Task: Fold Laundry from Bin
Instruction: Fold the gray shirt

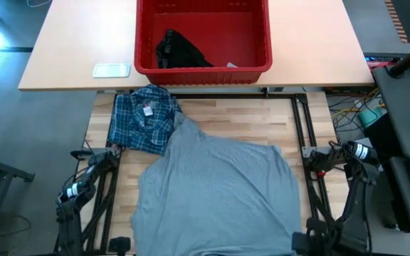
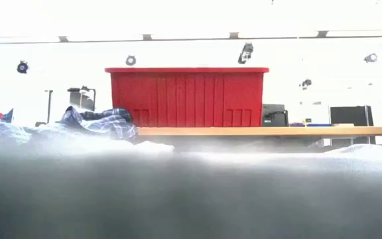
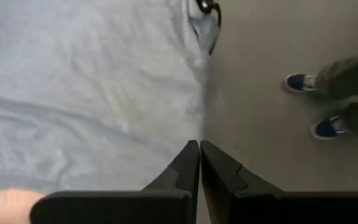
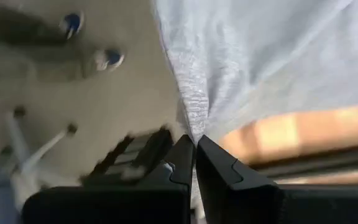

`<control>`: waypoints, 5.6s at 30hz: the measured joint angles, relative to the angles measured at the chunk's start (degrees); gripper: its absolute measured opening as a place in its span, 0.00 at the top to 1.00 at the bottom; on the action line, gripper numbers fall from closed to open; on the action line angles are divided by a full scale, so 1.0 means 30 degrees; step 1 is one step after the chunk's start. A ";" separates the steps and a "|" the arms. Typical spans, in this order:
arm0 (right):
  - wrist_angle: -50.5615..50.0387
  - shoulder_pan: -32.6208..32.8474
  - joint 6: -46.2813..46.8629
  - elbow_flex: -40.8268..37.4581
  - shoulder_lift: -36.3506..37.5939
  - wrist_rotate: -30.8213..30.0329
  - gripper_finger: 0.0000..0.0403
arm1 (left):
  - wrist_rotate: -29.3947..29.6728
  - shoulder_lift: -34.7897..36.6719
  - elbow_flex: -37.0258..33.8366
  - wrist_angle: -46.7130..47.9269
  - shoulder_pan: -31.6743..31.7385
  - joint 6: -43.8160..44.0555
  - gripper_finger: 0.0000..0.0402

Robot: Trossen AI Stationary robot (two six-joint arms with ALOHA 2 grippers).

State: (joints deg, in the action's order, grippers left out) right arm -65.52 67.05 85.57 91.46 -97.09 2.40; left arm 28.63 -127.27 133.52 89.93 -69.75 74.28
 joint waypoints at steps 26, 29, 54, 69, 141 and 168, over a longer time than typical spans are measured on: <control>-0.0950 -0.0489 0.1615 -0.0911 0.0210 -0.0804 0.98 | -0.1562 -0.6343 -0.2569 -0.2079 0.0385 -1.2763 0.48; -0.0938 -0.0481 0.1515 -0.0911 0.0210 -0.0805 0.98 | -0.1069 -0.6350 -0.2563 -0.2080 0.0360 -1.2174 0.49; -0.2312 -0.0626 0.0877 -0.2047 0.0412 -0.1871 0.98 | -0.0192 -0.1472 -0.4140 0.0082 0.1397 -0.2430 1.00; -0.0864 -0.0875 0.1285 -0.6830 0.3088 -0.2365 0.98 | -0.3374 1.2435 -2.5194 -2.1305 0.2972 0.2713 1.00; 0.9517 -0.1341 0.2576 -1.5341 0.4846 -0.0825 0.98 | -0.8056 1.1396 -2.7891 -2.1348 0.9998 0.1901 0.57; 0.8502 -0.1296 0.2540 -1.3349 0.2590 -0.1720 0.98 | -0.7612 -0.0082 -1.7712 -2.8594 1.9732 -0.9450 0.60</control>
State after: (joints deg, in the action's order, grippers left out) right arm -40.02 63.16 93.19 51.41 -89.32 -2.76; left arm 5.79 -127.52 80.39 4.14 -10.56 45.93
